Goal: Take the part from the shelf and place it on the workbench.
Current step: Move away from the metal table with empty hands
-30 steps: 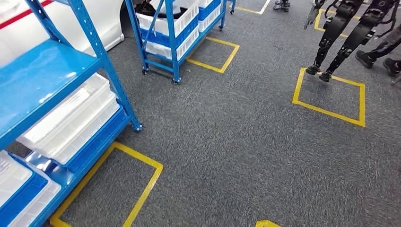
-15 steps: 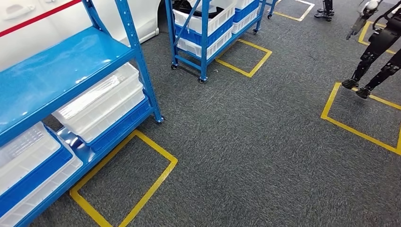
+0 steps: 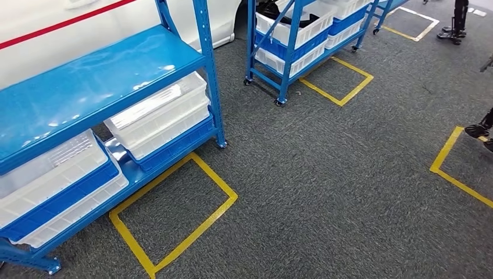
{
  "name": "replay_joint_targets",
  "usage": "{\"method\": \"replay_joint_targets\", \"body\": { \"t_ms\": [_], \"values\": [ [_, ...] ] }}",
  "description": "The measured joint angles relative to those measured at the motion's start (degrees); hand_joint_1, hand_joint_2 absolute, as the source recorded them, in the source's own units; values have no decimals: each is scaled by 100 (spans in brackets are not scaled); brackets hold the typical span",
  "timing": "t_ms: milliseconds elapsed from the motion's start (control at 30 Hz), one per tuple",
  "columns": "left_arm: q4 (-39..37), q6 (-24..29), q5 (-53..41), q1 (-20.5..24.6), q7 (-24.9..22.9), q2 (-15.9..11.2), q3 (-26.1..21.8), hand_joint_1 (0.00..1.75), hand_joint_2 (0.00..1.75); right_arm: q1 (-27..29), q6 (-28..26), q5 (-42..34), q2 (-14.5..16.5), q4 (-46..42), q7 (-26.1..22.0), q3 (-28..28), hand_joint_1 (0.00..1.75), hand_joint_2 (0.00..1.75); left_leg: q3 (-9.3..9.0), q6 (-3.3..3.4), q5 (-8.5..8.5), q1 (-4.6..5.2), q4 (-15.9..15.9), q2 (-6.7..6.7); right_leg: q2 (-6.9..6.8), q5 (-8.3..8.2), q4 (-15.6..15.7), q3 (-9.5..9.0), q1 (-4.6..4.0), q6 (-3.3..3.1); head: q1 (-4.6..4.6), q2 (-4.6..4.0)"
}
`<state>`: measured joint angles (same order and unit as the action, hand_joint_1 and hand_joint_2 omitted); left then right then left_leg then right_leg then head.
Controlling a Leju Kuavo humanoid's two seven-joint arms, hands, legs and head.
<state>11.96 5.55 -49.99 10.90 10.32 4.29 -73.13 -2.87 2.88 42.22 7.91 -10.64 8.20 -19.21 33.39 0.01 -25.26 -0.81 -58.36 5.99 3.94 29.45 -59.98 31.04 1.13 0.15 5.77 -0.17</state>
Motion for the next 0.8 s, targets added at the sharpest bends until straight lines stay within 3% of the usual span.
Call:
{"method": "replay_joint_targets", "body": {
  "t_ms": [67,133,200,233,300,333,400,467,533,567,600,667,733,800],
  "values": [
    [0,-18,-14,-2,5,-1,0,0,0,-13,1,1,1,2,0,0,0,0,44,-71,31,-11,8,107,-99,-12,1,10,-17,-67,-1,1],
    [-1,-29,-19,-17,8,6,0,0,0,-18,0,1,1,2,1,0,0,0,115,-117,-52,-13,-112,-61,-237,-41,31,7,-24,-154,-2,2],
    [-2,-33,-22,-9,10,13,1,0,0,-4,-1,1,1,2,1,0,0,0,359,-142,-389,2,-653,-400,-392,-59,50,21,-42,-221,-4,2],
    [-2,-34,-24,0,11,15,1,0,0,6,-2,1,1,2,1,0,0,0,540,-150,-602,6,-1053,-500,-473,-58,49,33,-60,-238,-4,1],
    [-2,-36,-24,-1,11,21,2,0,0,18,-2,1,-1,2,2,0,0,0,791,-148,-826,7,-1654,-552,-642,-51,46,44,-93,-253,-4,1],
    [-2,-37,-25,-11,11,24,2,0,0,17,-2,1,-1,2,2,0,0,0,769,-133,-776,9,-1663,-563,-720,-46,45,42,-108,-260,-4,1],
    [-1,-37,-26,-26,12,25,2,0,0,6,-2,1,0,2,1,0,0,0,390,-61,-429,37,-1027,-665,-866,-30,45,15,-137,-269,-4,1],
    [0,-37,-26,-5,18,24,2,0,0,-1,-1,1,5,2,1,-1,0,0,-13,41,-196,109,-277,-926,-997,-4,43,-11,-167,-249,-3,1],
    [0,-37,-26,10,25,25,2,0,0,-14,-1,1,9,1,0,-1,0,0,-105,97,-177,167,-32,-1027,-1114,12,43,-23,-175,-204,-2,1],
    [0,-36,-26,3,26,25,2,0,0,-29,-2,1,9,0,0,-1,0,0,-97,112,-157,169,-11,-959,-1170,16,50,-37,-172,-178,-3,2],
    [0,-36,-26,-11,26,25,3,0,0,-43,-2,2,8,-2,0,0,0,0,-112,128,-131,149,25,-898,-1175,30,47,-54,-166,-145,-3,2],
    [0,-36,-29,-23,26,27,4,0,0,-48,-4,3,6,-3,1,-1,0,0,-162,164,-67,97,111,-770,-901,167,-124,-7,-144,-64,-2,2],
    [0,-37,-34,-1,26,39,11,0,0,-26,-5,3,4,-3,3,-2,0,0,-161,190,-29,71,141,-636,-527,496,-711,279,-101,2,-1,1],
    [0,-37,-37,14,26,50,18,0,0,-13,-6,4,2,-3,13,-4,0,0,-133,203,-22,69,126,-486,-425,722,-1334,609,-64,38,-1,2]
  ]
}}
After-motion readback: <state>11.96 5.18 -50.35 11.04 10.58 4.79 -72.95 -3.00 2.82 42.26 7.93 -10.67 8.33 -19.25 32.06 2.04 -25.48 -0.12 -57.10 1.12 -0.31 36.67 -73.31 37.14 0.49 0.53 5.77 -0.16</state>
